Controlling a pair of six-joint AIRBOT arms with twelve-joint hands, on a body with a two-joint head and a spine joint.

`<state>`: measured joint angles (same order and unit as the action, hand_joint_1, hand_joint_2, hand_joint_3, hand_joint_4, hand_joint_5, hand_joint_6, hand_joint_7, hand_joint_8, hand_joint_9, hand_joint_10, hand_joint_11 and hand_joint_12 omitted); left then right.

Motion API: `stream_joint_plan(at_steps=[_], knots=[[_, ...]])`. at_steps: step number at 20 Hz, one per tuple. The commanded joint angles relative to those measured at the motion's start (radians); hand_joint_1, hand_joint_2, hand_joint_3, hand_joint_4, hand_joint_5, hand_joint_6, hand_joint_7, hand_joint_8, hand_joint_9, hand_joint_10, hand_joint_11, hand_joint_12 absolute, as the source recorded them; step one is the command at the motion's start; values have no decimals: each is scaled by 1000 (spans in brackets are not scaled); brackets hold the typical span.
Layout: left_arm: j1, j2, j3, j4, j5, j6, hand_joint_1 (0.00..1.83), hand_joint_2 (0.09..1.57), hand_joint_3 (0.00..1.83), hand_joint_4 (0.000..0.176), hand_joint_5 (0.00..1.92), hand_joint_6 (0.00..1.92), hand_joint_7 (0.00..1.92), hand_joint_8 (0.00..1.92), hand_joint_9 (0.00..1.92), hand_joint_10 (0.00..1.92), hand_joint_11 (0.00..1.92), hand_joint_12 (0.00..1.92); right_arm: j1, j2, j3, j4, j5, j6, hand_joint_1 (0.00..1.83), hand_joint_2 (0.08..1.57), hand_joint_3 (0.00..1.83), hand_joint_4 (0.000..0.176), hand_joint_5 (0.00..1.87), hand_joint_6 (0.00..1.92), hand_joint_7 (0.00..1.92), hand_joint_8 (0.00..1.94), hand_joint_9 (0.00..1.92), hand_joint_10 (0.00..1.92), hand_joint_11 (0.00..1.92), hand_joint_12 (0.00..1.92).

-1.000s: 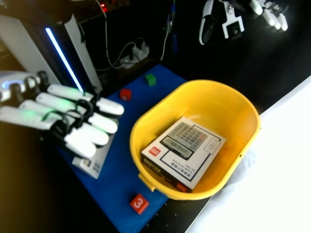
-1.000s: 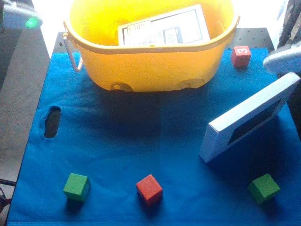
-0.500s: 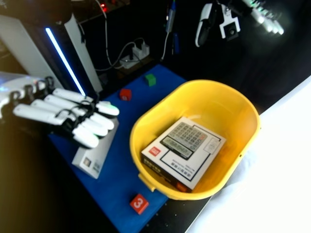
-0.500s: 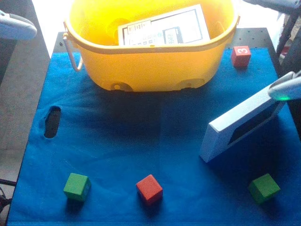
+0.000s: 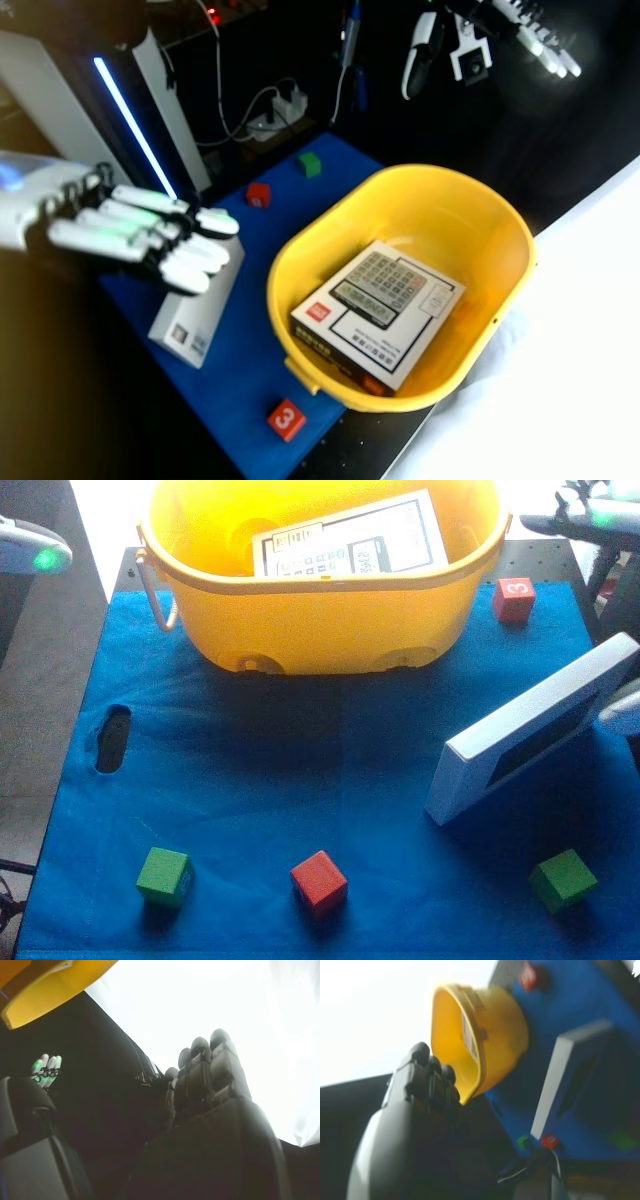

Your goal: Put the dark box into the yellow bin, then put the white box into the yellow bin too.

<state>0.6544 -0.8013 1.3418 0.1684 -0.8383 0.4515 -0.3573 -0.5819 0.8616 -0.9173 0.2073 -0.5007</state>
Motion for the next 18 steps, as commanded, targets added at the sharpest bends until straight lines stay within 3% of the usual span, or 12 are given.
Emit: stream_joint_plan(at_steps=[1, 2, 3, 4, 5, 7, 10, 13, 15, 16, 18], knots=[[-8, -3, -2, -47, -115, -1, 961, 739, 0, 117, 62, 4, 96, 0, 68, 0, 3, 8, 9, -4, -12, 3, 87, 4, 311, 729, 0, 5, 34, 2, 121, 6, 67, 7, 0, 217], [-7, -6, -2, -47, -112, -1, 953, 736, 0, 128, 71, 7, 97, 1, 61, 0, 0, 1, 9, -4, -19, -13, 87, 4, 313, 745, 0, 32, 18, 1, 111, 3, 58, 4, 0, 134], [-6, -7, -2, -47, -111, -1, 943, 743, 0, 111, 70, 6, 111, 7, 78, 7, 0, 0, 9, -4, -19, -14, 87, 8, 328, 745, 0, 58, 18, 1, 128, 5, 53, 1, 0, 64], [-3, -9, -2, -47, -111, -1, 940, 741, 0, 103, 76, 8, 118, 9, 92, 12, 4, 2, 9, -4, -16, -14, 87, 11, 316, 721, 0, 66, 33, 7, 138, 7, 75, 10, 21, 60], [-1, -12, -2, -47, -111, -1, 923, 741, 0, 109, 65, 2, 121, 9, 92, 11, 4, 2, 9, -5, -12, -13, 86, 12, 303, 728, 0, 85, 30, 4, 122, 1, 75, 8, 18, 56], [-1, -19, -2, -48, -111, -1, 910, 747, 1, 100, 56, 0, 126, 9, 96, 11, 11, 5, 9, -21, 0, -17, 62, 12, 405, 703, 0, 97, 2, 0, 103, 5, 38, 0, 0, 31], [6, -20, -2, -51, -113, -1, 897, 737, 0, 101, 53, 2, 123, 5, 114, 14, 30, 14, -3, -59, 29, -20, 35, 12, 527, 690, 0, 39, 21, 7, 153, 15, 75, 16, 57, 35], [33, -20, -2, -72, -133, -1, 887, 725, 0, 118, 80, 12, 122, 3, 129, 15, 37, 18, -46, -104, 68, -17, 28, 54, 701, 666, 0, 0, 81, 10, 201, 7, 141, 20, 110, 54], [46, -20, -2, -83, -141, -1, 910, 722, 0, 111, 90, 13, 129, 5, 119, 8, 24, 12, -73, -130, 92, -17, 28, 81, 715, 676, 0, 0, 116, 6, 216, 3, 172, 12, 132, 63], [50, -20, -2, -86, -143, -1, 919, 722, 0, 117, 92, 12, 137, 8, 113, 5, 16, 10, -83, -143, 103, -15, 28, 89, 734, 689, 5, 0, 119, 3, 204, 0, 162, 3, 100, 49], [56, -20, -2, -91, -148, -1, 910, 714, 0, 129, 89, 8, 116, 0, 76, 0, 0, 0, -96, -161, 117, -2, 28, 89, 712, 722, 14, 20, 101, 0, 164, 0, 121, 0, 92, 45]])
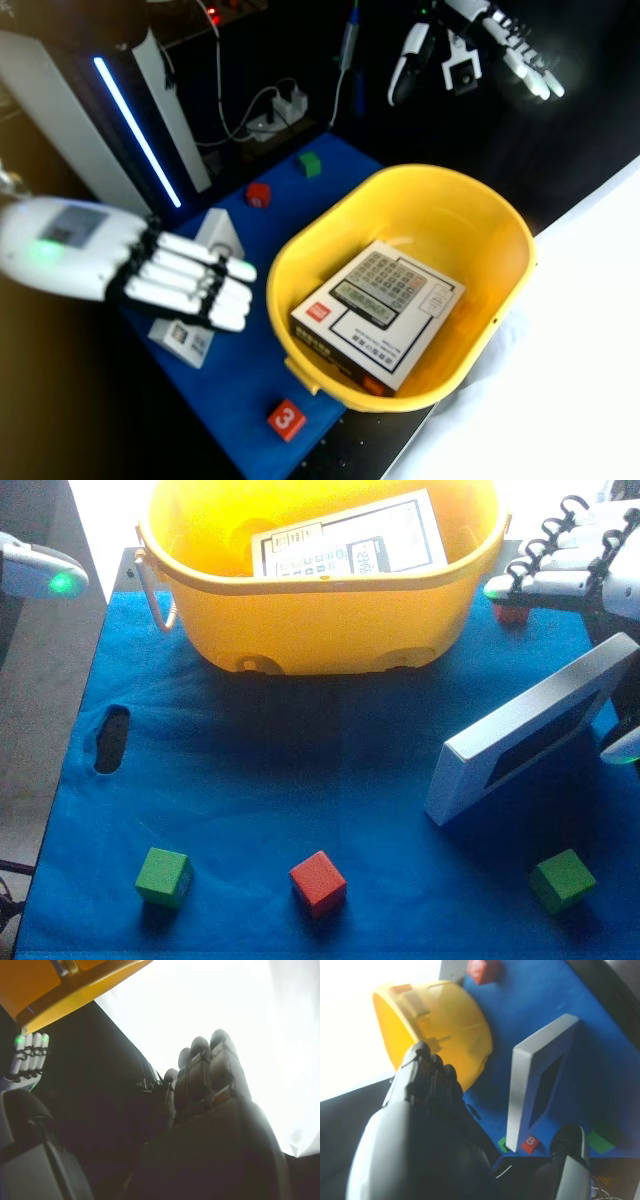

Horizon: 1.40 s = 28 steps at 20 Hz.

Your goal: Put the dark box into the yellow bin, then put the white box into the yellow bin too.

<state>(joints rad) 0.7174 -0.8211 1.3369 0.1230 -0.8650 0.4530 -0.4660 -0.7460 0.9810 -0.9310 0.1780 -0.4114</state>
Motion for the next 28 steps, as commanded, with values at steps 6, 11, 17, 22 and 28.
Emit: stream_joint_plan(at_steps=[6, 11, 17, 22, 28], knots=[[1, -4, 3, -49, -125, -3, 882, 710, 0, 105, 73, 1, 132, 6, 80, 4, 30, 13, -30, -54, 48, 58, 58, 0, 787, 710, 7, 0, 182, 5, 249, 11, 223, 9, 187, 84], [5, -5, 3, -54, -128, -3, 933, 726, 3, 125, 104, 9, 130, 1, 54, 0, 0, 0, -33, -62, 55, 64, 58, 0, 920, 803, 2, 0, 418, 8, 492, 8, 491, 15, 431, 180], [26, -6, 3, -75, -141, -2, 901, 721, 0, 101, 80, 0, 113, 0, 71, 4, 9, 4, -33, -73, 64, 72, 58, 0, 1230, 979, 0, 0, 1323, 324, 1248, 1586, 1436, 1732, 1453, 1847], [61, -5, 3, -105, -161, -3, 909, 723, 0, 110, 68, 0, 123, 5, 70, 4, 0, 0, -33, -82, 76, 89, 58, 0, 1221, 969, 0, 0, 1380, 263, 1194, 1591, 1348, 1921, 1382, 1921], [78, -5, 3, -117, -170, -3, 914, 732, 2, 128, 72, 2, 123, 3, 59, 1, 0, 0, -32, -83, 90, 127, 76, 0, 1300, 1022, 0, 0, 1224, 330, 1224, 844, 1211, 1567, 1091, 1851]])
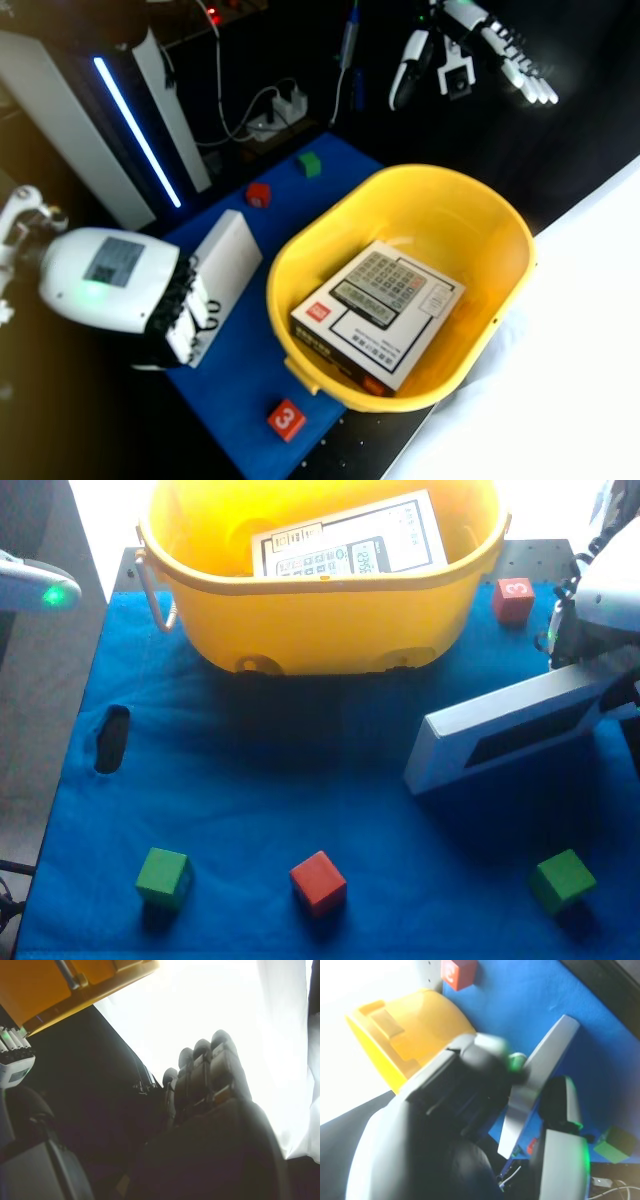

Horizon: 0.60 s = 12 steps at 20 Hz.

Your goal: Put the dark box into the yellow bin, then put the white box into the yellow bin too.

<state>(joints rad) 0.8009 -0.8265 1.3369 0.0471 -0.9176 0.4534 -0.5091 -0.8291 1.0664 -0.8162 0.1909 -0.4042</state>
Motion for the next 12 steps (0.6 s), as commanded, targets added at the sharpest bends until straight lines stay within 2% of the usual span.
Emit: stream_joint_plan(at_steps=[1, 2, 3, 4, 5, 6, 7, 8, 9, 10, 11, 12], knots=[[-4, 0, 3, -41, -117, -3, 916, 737, 4, 119, 68, 0, 121, 2, 58, 0, 0, 0, 12, 1, 8, 31, 75, -7, 1230, 994, 0, 0, 1298, 370, 1168, 1090, 1170, 1739, 1097, 1907], [-4, 0, 3, -41, -117, -3, 917, 738, 4, 116, 66, 0, 121, 2, 58, 0, 0, 0, 12, 2, 10, 40, 82, -7, 1214, 992, 0, 0, 1298, 408, 1171, 1247, 1204, 1780, 1144, 1918], [-4, 0, 3, -41, -116, -3, 919, 741, 6, 115, 65, 0, 122, 2, 58, 1, 0, 0, 16, 2, 12, 49, 90, -7, 1208, 996, 0, 0, 1282, 444, 1196, 1075, 1197, 1693, 1114, 1920], [-3, 0, 3, -41, -115, -3, 918, 741, 5, 115, 65, 0, 122, 2, 57, 0, 0, 0, 24, 3, 13, 55, 96, -7, 1282, 1016, 3, 0, 1229, 358, 1224, 868, 1166, 1262, 1018, 1642], [-3, 0, 3, -41, -114, -3, 917, 742, 5, 113, 66, 0, 120, 1, 60, 1, 0, 0, 33, 6, 12, 60, 102, -7, 1303, 1002, 2, 0, 1186, 455, 1348, 555, 1221, 1011, 1032, 1452], [-2, 0, 3, -41, -113, -3, 913, 742, 5, 111, 68, 1, 110, 0, 60, 1, 0, 0, 41, 9, 12, 65, 106, -7, 1309, 993, 0, 0, 1186, 474, 1422, 380, 1292, 831, 1074, 1359], [-1, 0, 4, -42, -113, -3, 918, 742, 4, 109, 72, 3, 100, 0, 58, 0, 0, 0, 53, 13, 12, 66, 110, -7, 1313, 982, 0, 0, 1245, 358, 1443, 341, 1337, 694, 1104, 1270], [0, 0, 4, -43, -113, -3, 914, 741, 3, 110, 73, 3, 100, 1, 61, 2, 0, 0, 67, 17, 9, 66, 116, -7, 1313, 981, 0, 0, 1234, 390, 1477, 256, 1362, 590, 1019, 1143], [1, 0, 4, -43, -112, -3, 906, 736, 1, 109, 70, 1, 96, 0, 59, 0, 0, 0, 77, 19, 7, 66, 120, -7, 1309, 991, 0, 0, 1205, 447, 1439, 320, 1353, 538, 1006, 1091], [2, -1, 4, -43, -111, -3, 905, 735, 0, 111, 71, 1, 91, 0, 52, 0, 0, 0, 87, 21, 3, 66, 124, -7, 1305, 1014, 0, 0, 1161, 493, 1318, 593, 1315, 647, 1031, 1226], [2, -2, 4, -43, -110, -3, 905, 735, 0, 111, 71, 1, 91, 0, 52, 0, 0, 0, 92, 22, 1, 65, 127, -7, 1305, 1014, 0, 0, 1161, 493, 1318, 593, 1315, 647, 1031, 1226], [3, -6, 6, -43, -109, -3, 903, 735, 0, 109, 71, 1, 98, 3, 46, 0, 0, 0, 99, 23, -1, 63, 135, -7, 1305, 1021, 0, 0, 1142, 515, 1289, 662, 1283, 766, 1051, 1308]])
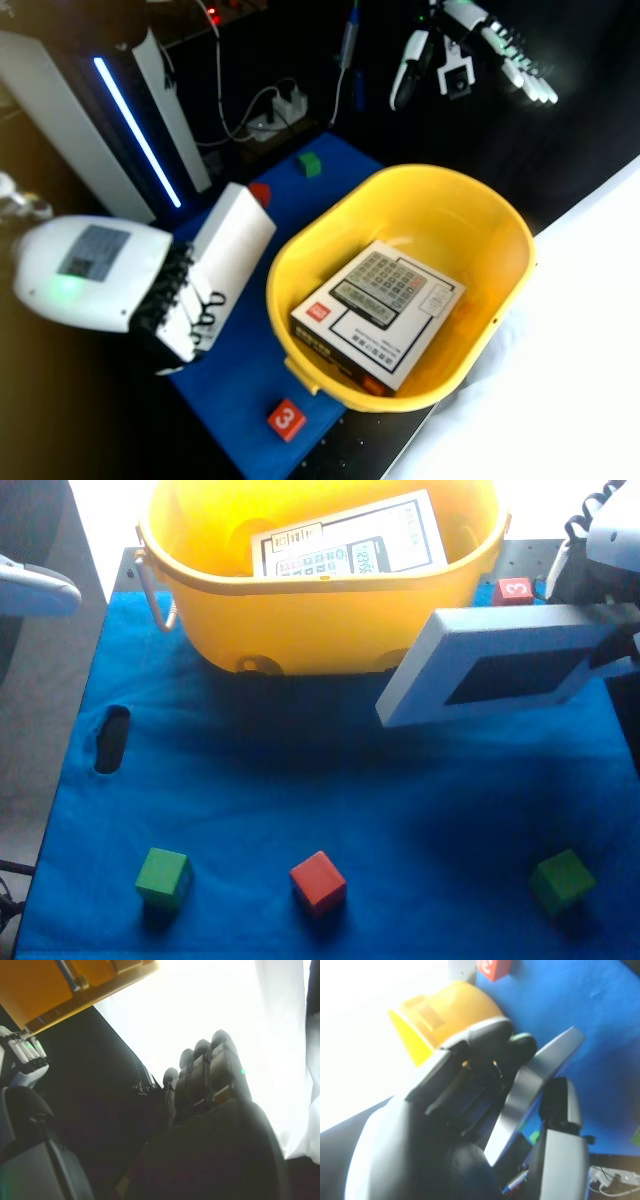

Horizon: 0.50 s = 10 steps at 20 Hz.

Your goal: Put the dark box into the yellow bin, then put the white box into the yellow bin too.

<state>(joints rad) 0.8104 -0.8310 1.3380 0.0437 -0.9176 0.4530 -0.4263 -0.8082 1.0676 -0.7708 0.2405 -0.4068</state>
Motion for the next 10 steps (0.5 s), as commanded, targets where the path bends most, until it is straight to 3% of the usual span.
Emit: stream_joint_plan(at_steps=[1, 2, 5, 7, 10], knots=[[-7, -5, 7, -39, -108, -2, 911, 745, 5, 110, 67, 0, 95, 2, 41, 0, 0, 0, 24, 2, -2, 17, 93, -5, 1296, 1047, 4, 0, 1048, 680, 1233, 757, 1234, 775, 1009, 1313], [-7, -9, 10, -40, -106, -3, 916, 745, 4, 113, 67, 1, 96, 2, 45, 2, 0, 0, 34, 2, -1, 12, 99, -5, 1296, 1053, 0, 0, 1054, 661, 1213, 806, 1226, 787, 996, 1343], [-6, -14, 13, -40, -103, -3, 910, 734, 0, 122, 71, 2, 97, 2, 45, 2, 0, 0, 62, -1, 0, 0, 117, -5, 1299, 1041, 0, 0, 1068, 662, 1254, 710, 1253, 717, 1046, 1309], [-5, -16, 14, -40, -102, -3, 925, 743, 3, 112, 71, 2, 99, 2, 39, 0, 0, 0, 79, -4, 0, 0, 133, -5, 1285, 1042, 0, 0, 1040, 760, 1285, 588, 1310, 450, 1070, 1174], [-1, -21, 18, -40, -100, -2, 921, 746, 3, 104, 75, 3, 99, 2, 42, 1, 0, 0, 117, -5, 0, 0, 161, -5, 1295, 1021, 0, 0, 1117, 603, 1318, 554, 1361, 396, 1063, 1186]])
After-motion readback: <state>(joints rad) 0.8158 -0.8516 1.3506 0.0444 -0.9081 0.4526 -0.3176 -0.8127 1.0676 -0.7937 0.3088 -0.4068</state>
